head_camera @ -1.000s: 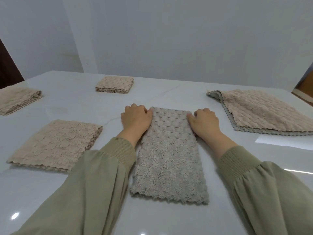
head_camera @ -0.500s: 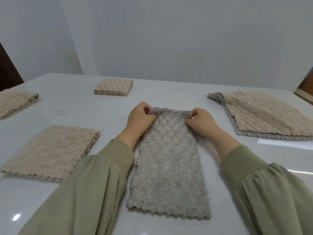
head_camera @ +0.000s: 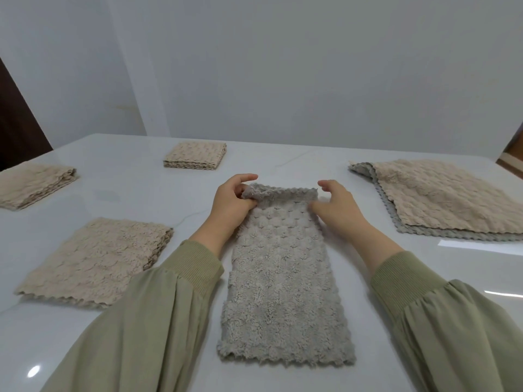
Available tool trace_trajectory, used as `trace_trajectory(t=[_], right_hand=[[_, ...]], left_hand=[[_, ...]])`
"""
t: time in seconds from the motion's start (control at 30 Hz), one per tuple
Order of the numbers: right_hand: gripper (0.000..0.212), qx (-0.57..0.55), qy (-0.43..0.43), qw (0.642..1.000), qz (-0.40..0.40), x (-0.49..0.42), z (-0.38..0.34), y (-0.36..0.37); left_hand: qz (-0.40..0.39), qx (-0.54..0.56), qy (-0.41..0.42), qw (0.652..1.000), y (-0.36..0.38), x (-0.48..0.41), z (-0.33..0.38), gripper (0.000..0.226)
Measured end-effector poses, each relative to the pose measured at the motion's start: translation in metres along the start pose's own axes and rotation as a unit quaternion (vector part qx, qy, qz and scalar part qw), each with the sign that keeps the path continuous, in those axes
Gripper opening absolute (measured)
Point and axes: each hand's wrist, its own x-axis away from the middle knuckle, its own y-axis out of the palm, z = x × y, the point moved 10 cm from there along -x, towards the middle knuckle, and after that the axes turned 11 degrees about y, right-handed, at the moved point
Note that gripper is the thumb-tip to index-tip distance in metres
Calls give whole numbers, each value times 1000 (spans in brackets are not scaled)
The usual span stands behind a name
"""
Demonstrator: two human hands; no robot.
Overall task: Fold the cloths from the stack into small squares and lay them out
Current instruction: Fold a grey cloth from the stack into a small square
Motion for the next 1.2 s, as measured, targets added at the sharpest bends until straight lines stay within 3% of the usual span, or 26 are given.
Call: trace_trajectory(t=[0.1,0.27,0.43,0.53,0.67,0.8,0.97,1.1,1.2], right_hand=[[56,-28,-5,999,-41,3,-3,7],[20,-142,-39,989,-19,6,-17,-5],[24,-195,-41,979,-43,10,-17,-4],[7,-206,-23,977,-48,7,-10,-3],[25,-220,-8,975,-39,2,-3,-4],[24,-254,31,966,-39,-3,5,-1],[16,-289,45,956,-30,-1,5,-6],[21,-297,28,954,-29,2,-6,-14],[21,-301,27,953,-30,2,-11,-16]], left_hand=[[-6,36,12,999,5,1,5,54],[5,74,4,997,6,3,3,59],[23,125,-16,992,6,5,2,56],[35,158,-34,986,6,6,0,54],[51,206,-53,976,6,7,-3,50],[52,212,-62,974,6,7,-5,50],[-39,145,-30,988,8,6,10,48],[-119,-30,1,992,4,-1,32,22],[-139,-94,-2,986,0,-5,41,7]])
